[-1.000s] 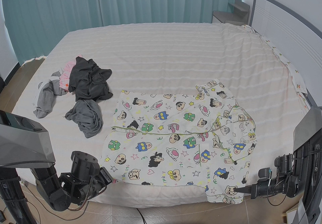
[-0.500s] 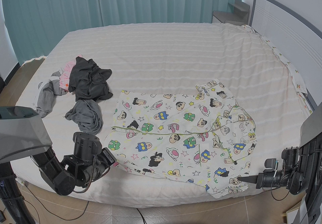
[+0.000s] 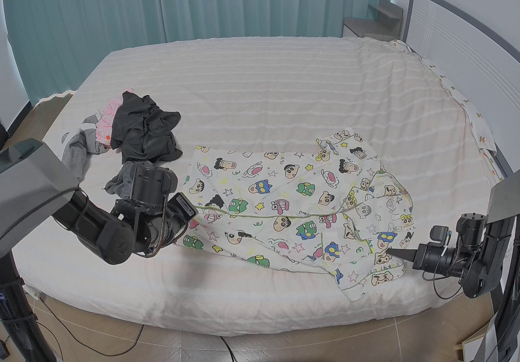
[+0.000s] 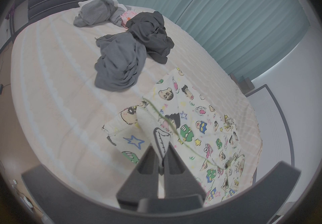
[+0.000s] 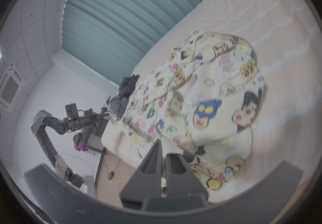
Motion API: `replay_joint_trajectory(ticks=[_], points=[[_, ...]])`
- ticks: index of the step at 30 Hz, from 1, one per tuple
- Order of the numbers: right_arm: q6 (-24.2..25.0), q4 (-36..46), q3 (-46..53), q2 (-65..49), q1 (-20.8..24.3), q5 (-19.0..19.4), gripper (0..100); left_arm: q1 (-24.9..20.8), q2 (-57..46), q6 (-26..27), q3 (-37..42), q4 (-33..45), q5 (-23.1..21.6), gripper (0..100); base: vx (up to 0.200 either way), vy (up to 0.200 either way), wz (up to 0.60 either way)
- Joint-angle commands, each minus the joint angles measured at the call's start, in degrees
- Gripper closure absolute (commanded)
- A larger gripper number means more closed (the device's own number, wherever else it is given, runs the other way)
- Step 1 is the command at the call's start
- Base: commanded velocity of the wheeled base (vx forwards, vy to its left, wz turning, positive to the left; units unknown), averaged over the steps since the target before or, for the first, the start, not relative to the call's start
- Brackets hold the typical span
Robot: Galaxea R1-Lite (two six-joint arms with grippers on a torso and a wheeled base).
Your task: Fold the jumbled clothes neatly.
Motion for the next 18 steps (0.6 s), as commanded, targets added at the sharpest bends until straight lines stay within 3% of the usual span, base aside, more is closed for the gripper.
replay_joint_trajectory(ticks=[1, 11, 18], points=[[3.3, -0.8, -6.2, -0.2, -0.3, -1.7, 100, 1.0, 3.9, 0.0, -7.3, 3.6, 0.0, 100, 0.000, 0.000, 0.00], [4.6, 7.3, -17.2, 1.6, -3.2, -5.3, 100, 2.5, 11.3, 0.0, -20.8, 11.4, -0.2, 100, 0.000, 0.000, 0.00], [4.8, 8.3, -20.1, 3.8, -4.1, -5.6, 100, 3.3, 17.0, -0.1, -28.4, 15.4, -0.6, 100, 0.000, 0.000, 0.00]])
